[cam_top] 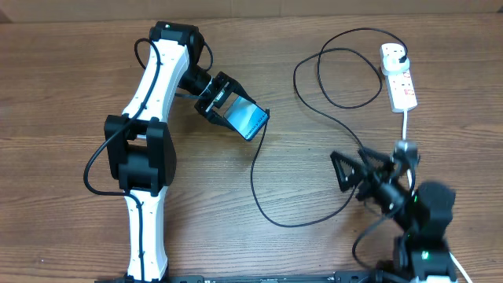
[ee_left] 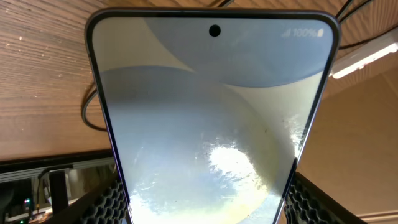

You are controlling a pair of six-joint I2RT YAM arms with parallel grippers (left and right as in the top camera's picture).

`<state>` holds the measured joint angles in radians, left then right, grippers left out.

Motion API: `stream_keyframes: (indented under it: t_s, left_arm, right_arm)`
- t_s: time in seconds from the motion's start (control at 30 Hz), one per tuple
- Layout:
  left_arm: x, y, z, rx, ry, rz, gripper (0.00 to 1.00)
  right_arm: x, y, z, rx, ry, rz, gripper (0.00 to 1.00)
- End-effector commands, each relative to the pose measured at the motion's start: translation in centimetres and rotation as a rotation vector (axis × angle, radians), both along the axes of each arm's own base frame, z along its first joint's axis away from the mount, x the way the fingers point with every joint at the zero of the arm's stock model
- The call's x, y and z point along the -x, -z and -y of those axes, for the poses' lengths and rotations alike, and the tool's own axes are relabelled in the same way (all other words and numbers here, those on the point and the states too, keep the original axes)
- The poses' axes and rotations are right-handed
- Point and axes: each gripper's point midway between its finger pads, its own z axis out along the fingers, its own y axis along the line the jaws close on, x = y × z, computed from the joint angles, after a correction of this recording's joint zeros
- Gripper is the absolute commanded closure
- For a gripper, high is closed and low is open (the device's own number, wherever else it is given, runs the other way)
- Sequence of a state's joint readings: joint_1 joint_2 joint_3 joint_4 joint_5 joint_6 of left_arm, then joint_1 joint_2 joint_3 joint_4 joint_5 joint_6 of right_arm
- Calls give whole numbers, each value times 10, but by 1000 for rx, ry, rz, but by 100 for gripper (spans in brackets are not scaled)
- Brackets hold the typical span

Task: Plug charger to phone and switch on socket
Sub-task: 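Move the right gripper toward the phone held by the left gripper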

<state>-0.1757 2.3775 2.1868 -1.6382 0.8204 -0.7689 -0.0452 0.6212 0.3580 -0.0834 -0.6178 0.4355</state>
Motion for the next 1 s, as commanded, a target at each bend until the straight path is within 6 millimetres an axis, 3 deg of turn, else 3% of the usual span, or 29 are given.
stream_keyframes:
  t_s: [0.0,0.2,0.37,0.47,0.57,0.67,0.8,0.97]
  left_arm:
    - [-7,-7,-1,5,-25,16,96]
    - [-11,-6,0,1,-40,20,96]
    - [-12,-2,-5,-47,-70,-5,96]
    - [-11,4,-10,-108,-93,-28,96]
    - [-9,9,-11,-163,-109,-49,96]
    - [-8,13,-9,-207,-112,-49,96]
    - [-6,22,-8,-295,-105,-39,96]
    - [-1,28,-1,-364,-79,-21,96]
  right_arm:
    - [-9,-14,-23,-72,-167,-107,0]
    - [-37,9,-35,-155,-270,-321,0]
    - [-60,31,-41,-339,-247,-502,0]
    - [-69,41,-55,-314,-271,-482,20]
    - [-79,63,-68,-289,-172,-548,21]
    - [-81,73,-85,-254,-115,-567,21]
    - [-78,69,-110,-230,-135,-530,21]
    - [-75,72,-122,-214,-109,-534,20]
